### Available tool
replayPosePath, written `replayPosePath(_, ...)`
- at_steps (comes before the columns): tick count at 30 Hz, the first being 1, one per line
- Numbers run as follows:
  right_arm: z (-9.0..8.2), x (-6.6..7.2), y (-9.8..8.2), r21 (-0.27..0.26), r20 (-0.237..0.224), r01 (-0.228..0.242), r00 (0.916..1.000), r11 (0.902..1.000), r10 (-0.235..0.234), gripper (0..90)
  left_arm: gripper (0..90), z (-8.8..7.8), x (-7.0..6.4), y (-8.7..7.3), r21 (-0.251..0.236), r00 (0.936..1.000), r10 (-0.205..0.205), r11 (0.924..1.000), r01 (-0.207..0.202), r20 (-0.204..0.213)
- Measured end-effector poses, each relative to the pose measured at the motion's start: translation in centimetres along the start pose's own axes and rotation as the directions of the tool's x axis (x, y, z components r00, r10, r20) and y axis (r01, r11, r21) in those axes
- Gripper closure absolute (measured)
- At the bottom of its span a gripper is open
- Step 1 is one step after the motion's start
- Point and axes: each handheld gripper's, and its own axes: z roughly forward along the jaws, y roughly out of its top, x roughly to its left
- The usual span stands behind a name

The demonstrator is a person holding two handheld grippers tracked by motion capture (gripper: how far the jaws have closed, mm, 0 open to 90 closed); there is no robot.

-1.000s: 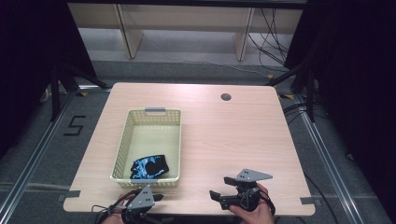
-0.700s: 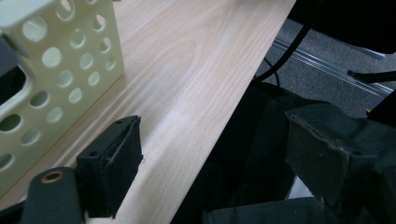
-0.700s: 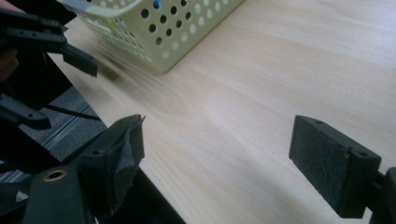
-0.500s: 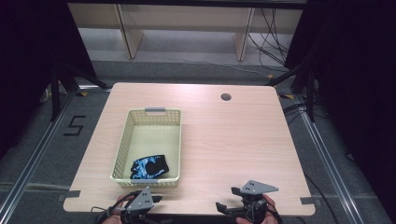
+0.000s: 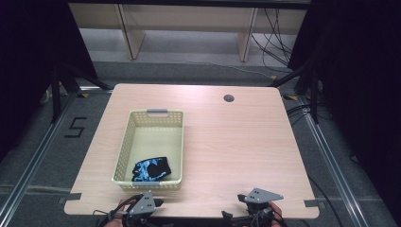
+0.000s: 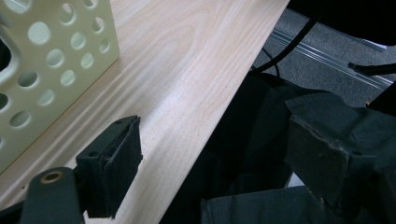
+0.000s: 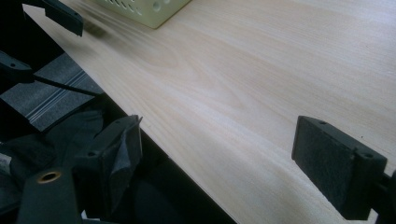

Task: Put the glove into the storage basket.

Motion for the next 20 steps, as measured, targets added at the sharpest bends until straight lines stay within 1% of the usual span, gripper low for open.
replayPosePath(1, 0.0, 0.0, 0.0, 0.0, 0.0, 0.0, 1.0, 1.0, 0.0, 17.0, 17.8, 0.0, 0.0, 0.0, 0.0, 1.0, 0.0, 1.0, 0.0, 0.0)
replayPosePath(2, 0.03, -0.06, -0.05, -0.003, 0.013, 0.01, 0.9999, 0.9999, -0.01, 17.0, 17.8, 0.01, 0.07, 0.02, 0.002, 0.9999, 0.017, 0.9999, -0.017, 0.002)
replayPosePath(3, 0.03, -0.06, -0.05, -0.003, 0.013, 0.01, 0.9999, 0.9999, -0.01, 17.0, 17.8, 0.01, 0.07, 0.02, 0.002, 0.9999, 0.017, 0.9999, -0.017, 0.002)
replayPosePath(4, -0.01, -0.01, -0.04, 0.01, 0.021, 0.011, 0.9997, 0.9999, -0.011, 17.0, 17.9, 0.02, 0.08, 0.01, 0.003, 0.9999, 0.016, 0.9999, -0.016, 0.001)
replayPosePath(6, 0.01, -0.05, -0.04, 0.009, 0.019, 0.017, 0.9997, 0.9998, -0.017, 17.0, 17.9, -0.01, 0.09, 0.02, 0.004, 0.9999, 0.015, 0.9999, -0.015, 0.002)
replayPosePath(8, 0.03, -0.08, -0.06, 0.011, 0.022, 0.014, 0.9997, 0.9998, -0.014, 17.0, 17.9, -0.01, 0.09, 0.03, 0.004, 0.9999, 0.017, 0.9999, -0.017, 0.003)
replayPosePath(9, 0.02, 0.08, -0.06, 0.017, 0.022, -0.009, 0.9997, 0.9998, 0.009, 17.0, 17.9, -0.01, 0.09, 0.03, 0.004, 0.9999, 0.017, 0.9999, -0.017, 0.003)
replayPosePath(10, -0.01, -0.07, -0.06, 0.012, 0.021, 0.012, 0.9997, 0.9999, -0.013, 17.0, 17.9, 0.01, 0.09, 0.02, 0.001, 0.9999, 0.017, 0.9999, -0.017, -0.001)
replayPosePath(11, -0.01, -0.07, -0.06, 0.012, 0.021, 0.012, 0.9997, 0.9999, -0.013, 17.0, 17.9, 0.01, 0.09, 0.02, 0.001, 0.9999, 0.017, 0.9999, -0.017, -0.001)
replayPosePath(12, 0.01, -0.08, -0.05, 0.01, 0.017, 0.013, 0.9998, 0.9999, -0.013, 17.0, 17.9, 0.03, -0.03, -0.02, -0.002, 1.0, -0.009, 1.0, 0.009, -0.001)
replayPosePath(13, 0.0, 0.04, -0.06, 0.014, 0.016, 0.0, 0.9999, 0.9999, 0.0, 17.0, 17.9, 0.09, -0.09, -0.02, -0.012, 0.9998, -0.019, 0.9998, 0.019, 0.001)
replayPosePath(14, -0.01, 0.06, -0.06, 0.016, 0.016, -0.004, 0.9999, 0.9999, 0.003, 17.0, 17.9, 0.01, 0.04, -0.01, 0.002, 1.0, -0.004, 1.0, 0.004, -0.004)
replayPosePath(15, 0.01, -0.06, -0.05, 0.014, 0.018, 0.011, 0.9998, 0.9998, -0.011, 17.0, 17.9, 0.08, -0.05, -0.03, -0.009, 0.9999, -0.017, 0.9998, 0.017, -0.001)
replayPosePath(17, 0.03, -0.09, -0.05, 0.014, 0.02, 0.015, 0.9997, 0.9998, -0.015, 17.0, 17.9, 0.07, -0.04, -0.02, -0.007, 0.9999, -0.015, 0.9999, 0.015, 0.0)
replayPosePath(18, 0.02, -0.11, -0.06, 0.013, 0.019, 0.013, 0.9997, 0.9998, -0.013, 17.0, 17.9, 0.03, 0.04, -0.01, 0.005, 1.0, -0.001, 1.0, 0.001, -0.003)
replayPosePath(19, 0.01, 0.07, -0.09, 0.02, 0.018, -0.008, 0.9998, 0.9998, 0.008, 17.0, 17.9, 0.01, 0.1, 0.01, 0.005, 0.9999, 0.013, 0.9999, -0.013, -0.001)
replayPosePath(20, 0.03, -0.15, -0.07, 0.014, 0.022, 0.014, 0.9997, 0.9998, -0.014, 17.0, 17.9, 0.01, 0.1, 0.01, 0.005, 0.9999, 0.013, 0.9999, -0.013, -0.001)
